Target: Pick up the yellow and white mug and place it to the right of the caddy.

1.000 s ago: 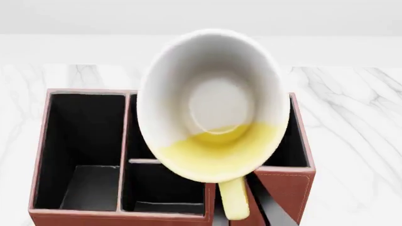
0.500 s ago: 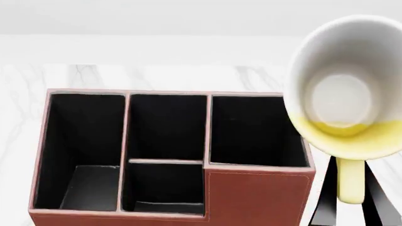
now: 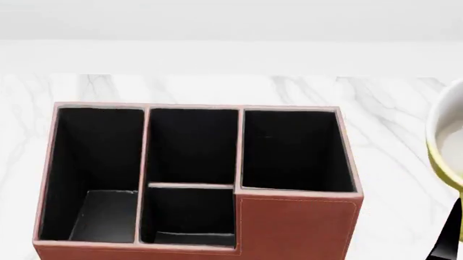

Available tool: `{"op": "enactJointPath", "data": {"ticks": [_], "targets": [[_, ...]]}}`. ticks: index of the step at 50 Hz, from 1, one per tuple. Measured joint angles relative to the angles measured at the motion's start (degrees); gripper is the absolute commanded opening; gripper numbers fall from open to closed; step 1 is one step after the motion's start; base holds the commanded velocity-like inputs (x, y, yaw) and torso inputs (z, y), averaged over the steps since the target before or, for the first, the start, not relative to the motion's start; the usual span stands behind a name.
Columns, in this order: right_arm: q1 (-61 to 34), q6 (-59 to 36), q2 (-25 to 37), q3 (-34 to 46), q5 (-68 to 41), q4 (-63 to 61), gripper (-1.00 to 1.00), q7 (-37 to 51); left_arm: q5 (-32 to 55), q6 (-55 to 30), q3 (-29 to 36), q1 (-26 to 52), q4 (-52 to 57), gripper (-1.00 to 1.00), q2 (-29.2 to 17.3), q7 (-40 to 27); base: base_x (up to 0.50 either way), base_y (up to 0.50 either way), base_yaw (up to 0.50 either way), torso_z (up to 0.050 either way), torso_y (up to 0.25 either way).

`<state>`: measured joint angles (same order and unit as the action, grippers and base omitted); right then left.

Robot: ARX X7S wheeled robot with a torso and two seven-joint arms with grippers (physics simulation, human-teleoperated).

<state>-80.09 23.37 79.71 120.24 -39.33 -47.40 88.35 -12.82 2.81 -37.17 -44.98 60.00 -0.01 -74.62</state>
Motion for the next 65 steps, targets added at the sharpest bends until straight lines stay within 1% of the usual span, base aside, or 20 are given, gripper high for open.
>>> {"op": "enactJointPath", "data": {"ticks": [7, 24, 46, 65], "targets": [[3.30, 4.74, -0.49, 0.30, -1.71, 5.18, -1.00, -0.81, -0.34, -0.02, 0.34, 0.00, 0.00, 1.00, 0.00, 0.01, 0.00, 0.00, 0.00, 0.000, 0.000], [8.85, 12.19, -3.27, 1.05, -6.49, 14.98, -1.00, -3.57, -0.30, 0.00, 0.33, 0.00, 0.00, 1.00, 0.00, 0.40, 0.00, 0.00, 0.00, 0.000, 0.001], [15.16, 19.61, -10.50, 1.47, -15.18, 27.62, -1.00, -9.94, -1.03, -0.09, 1.26, 0.01, 0.00, 1.00, 0.00, 0.82, 0.00, 0.00, 0.00, 0.000, 0.000], [20.20, 24.01, -17.81, 0.65, -24.39, 37.78, -1.00, -17.46, -1.68, -0.20, 2.12, 0.03, 0.00, 1.00, 0.00, 0.97, 0.00, 0.00, 0.00, 0.000, 0.000]]}}
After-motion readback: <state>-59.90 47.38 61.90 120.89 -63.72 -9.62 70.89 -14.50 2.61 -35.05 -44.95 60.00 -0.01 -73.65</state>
